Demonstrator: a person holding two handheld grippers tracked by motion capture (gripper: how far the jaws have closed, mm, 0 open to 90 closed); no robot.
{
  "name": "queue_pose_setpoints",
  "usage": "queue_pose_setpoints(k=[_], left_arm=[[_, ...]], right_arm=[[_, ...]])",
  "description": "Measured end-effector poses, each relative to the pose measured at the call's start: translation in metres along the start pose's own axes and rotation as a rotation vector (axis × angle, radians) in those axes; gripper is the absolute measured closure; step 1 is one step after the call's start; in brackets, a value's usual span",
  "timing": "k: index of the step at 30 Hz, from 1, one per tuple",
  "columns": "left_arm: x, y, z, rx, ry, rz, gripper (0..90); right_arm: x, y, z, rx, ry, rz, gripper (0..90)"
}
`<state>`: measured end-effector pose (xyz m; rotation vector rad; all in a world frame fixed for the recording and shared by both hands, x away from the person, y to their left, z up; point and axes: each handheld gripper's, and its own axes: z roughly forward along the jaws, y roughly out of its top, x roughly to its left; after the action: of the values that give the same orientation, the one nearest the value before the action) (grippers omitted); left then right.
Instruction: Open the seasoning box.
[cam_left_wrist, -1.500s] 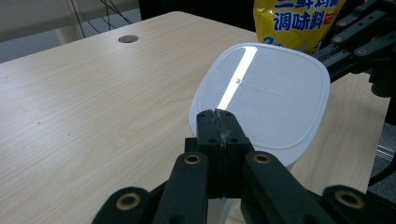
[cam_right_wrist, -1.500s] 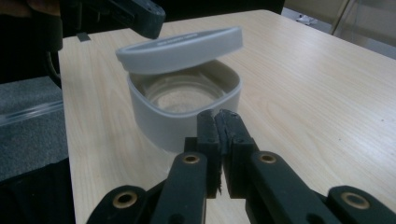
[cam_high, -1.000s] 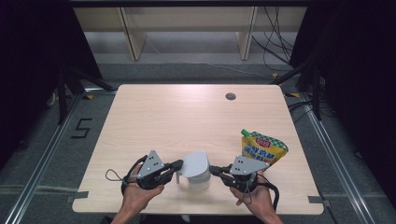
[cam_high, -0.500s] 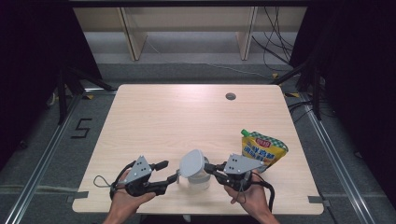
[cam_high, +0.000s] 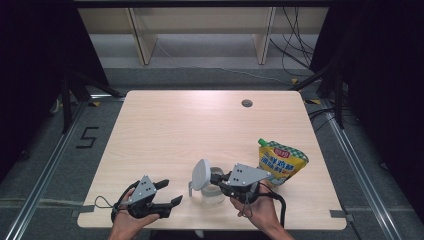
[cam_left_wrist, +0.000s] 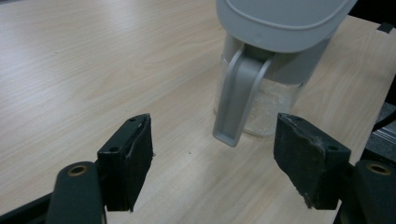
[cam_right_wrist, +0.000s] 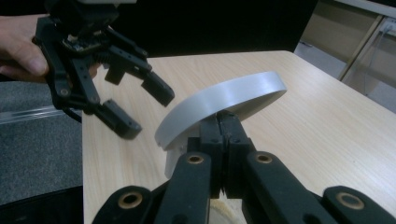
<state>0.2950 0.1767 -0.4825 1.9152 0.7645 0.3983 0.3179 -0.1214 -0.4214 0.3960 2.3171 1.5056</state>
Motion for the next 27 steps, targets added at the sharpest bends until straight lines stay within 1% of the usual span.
queue_pose_setpoints(k=[1, 2, 4, 5, 6, 7, 8, 10, 11, 12, 13, 14, 15, 16, 17, 18, 19, 20, 22, 23, 25, 27], left_arm=[[0.000, 0.000, 0.000, 0.009, -0.008, 0.013, 27.9], [0.000, -0.001, 0.000, 0.011, -0.006, 0.015, 27.7], [0.000, -0.001, 0.000, 0.018, 0.003, 0.015, 27.2], [0.000, -0.001, 0.000, 0.018, 0.003, 0.015, 27.1], [0.000, -0.002, 0.000, 0.019, 0.007, 0.010, 27.1], [0.001, -0.002, -0.001, 0.020, 0.008, 0.024, 27.1], [0.000, -0.003, 0.000, 0.012, 0.004, -0.014, 27.1], [-0.001, -0.003, -0.001, 0.007, 0.011, -0.019, 27.1], [0.002, -0.002, -0.002, 0.015, 0.008, 0.016, 27.1], [0.002, -0.003, -0.002, 0.014, 0.007, 0.014, 27.1], [0.002, -0.003, -0.003, 0.014, 0.007, 0.008, 27.1], [0.001, -0.004, -0.002, 0.017, 0.008, 0.000, 27.1], [0.002, -0.004, -0.003, 0.021, 0.010, 0.011, 27.1], [0.002, -0.004, -0.003, 0.016, 0.007, 0.012, 27.1], [0.003, -0.004, -0.003, 0.023, 0.009, 0.015, 27.1], [0.003, -0.005, -0.003, 0.014, 0.002, 0.009, 27.1], [0.003, -0.005, -0.003, 0.018, 0.004, 0.012, 27.1], [0.002, -0.006, -0.002, 0.019, 0.010, -0.024, 27.1], [0.004, -0.006, -0.003, 0.029, 0.014, 0.011, 27.1], [0.003, -0.007, -0.002, 0.029, 0.012, -0.016, 27.1], [0.006, -0.007, -0.002, 0.030, 0.011, 0.011, 27.0], [0.004, -0.008, -0.001, 0.029, 0.010, -0.024, 27.1]], right_arm=[[0.001, 0.002, 0.001, 0.008, 0.006, -0.005, 90.0], [0.002, 0.003, 0.003, 0.004, 0.007, -0.015, 90.0], [0.003, 0.005, 0.005, 0.004, 0.004, -0.017, 90.0], [0.005, 0.007, 0.007, 0.008, 0.017, -0.018, 90.0], [0.005, 0.008, 0.008, 0.007, 0.016, -0.025, 90.0], [0.007, 0.009, 0.009, 0.005, 0.020, -0.018, 90.0], [0.007, 0.010, 0.011, 0.002, 0.022, -0.030, 90.0], [0.009, 0.012, 0.013, 0.003, 0.028, -0.026, 90.0], [0.010, 0.013, 0.015, 0.003, 0.032, -0.032, 89.9], [0.011, 0.014, 0.016, 0.003, 0.029, -0.035, 89.9], [0.012, 0.014, 0.018, 0.003, 0.040, -0.034, 89.9], [0.013, 0.015, 0.019, 0.005, 0.039, -0.041, 89.7], [0.014, 0.015, 0.020, 0.004, 0.038, -0.046, 89.7], [0.014, 0.015, 0.021, 0.007, 0.052, -0.045, 89.4], [0.015, 0.015, 0.020, 0.010, 0.054, -0.046, 88.9], [0.015, 0.015, 0.019, 0.009, 0.044, -0.045, 88.4], [0.014, 0.015, 0.017, 0.006, 0.042, -0.042, 87.9], [0.013, 0.014, 0.016, 0.002, 0.042, -0.035, 87.4], [0.009, 0.013, 0.011, -0.007, 0.033, -0.027, 86.4], [0.007, 0.011, 0.006, -0.003, 0.031, -0.028, 85.7], [0.004, 0.008, 0.001, -0.010, 0.014, -0.023, 84.5], [0.000, 0.005, -0.005, -0.014, 0.006, -0.005, 83.4]])
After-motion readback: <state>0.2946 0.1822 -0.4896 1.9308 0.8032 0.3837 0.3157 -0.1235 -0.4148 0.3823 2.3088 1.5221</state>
